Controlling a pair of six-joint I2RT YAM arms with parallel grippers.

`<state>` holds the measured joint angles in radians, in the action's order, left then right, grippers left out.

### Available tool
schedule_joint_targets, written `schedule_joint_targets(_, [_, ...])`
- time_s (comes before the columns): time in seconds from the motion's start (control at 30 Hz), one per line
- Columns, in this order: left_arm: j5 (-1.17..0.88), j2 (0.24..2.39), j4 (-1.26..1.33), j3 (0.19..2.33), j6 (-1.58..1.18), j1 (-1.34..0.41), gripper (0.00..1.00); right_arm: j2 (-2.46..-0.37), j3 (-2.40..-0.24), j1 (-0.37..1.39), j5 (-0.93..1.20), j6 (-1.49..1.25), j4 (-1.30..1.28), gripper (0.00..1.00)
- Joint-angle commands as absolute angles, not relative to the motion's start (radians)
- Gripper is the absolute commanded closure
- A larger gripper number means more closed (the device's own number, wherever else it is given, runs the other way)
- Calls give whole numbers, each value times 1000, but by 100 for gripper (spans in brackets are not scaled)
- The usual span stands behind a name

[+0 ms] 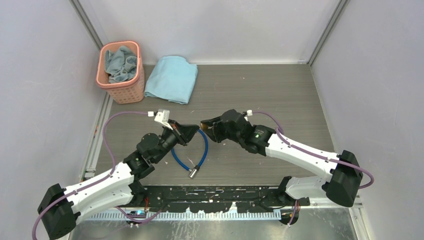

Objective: Unlock with the key

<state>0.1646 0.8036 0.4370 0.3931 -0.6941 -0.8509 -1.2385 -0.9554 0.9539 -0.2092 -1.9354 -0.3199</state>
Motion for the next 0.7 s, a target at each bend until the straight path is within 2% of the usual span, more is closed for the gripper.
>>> schedule_joint_targets(0.0, [155,821,530,403,-683,-859,100,-1244,-1017,977,-206,-1921,-273,99])
schedule_joint_targets(0.67, [161,872,576,418,-636,-865,100,-1267,-1047,990,-203,-1904,-289,99])
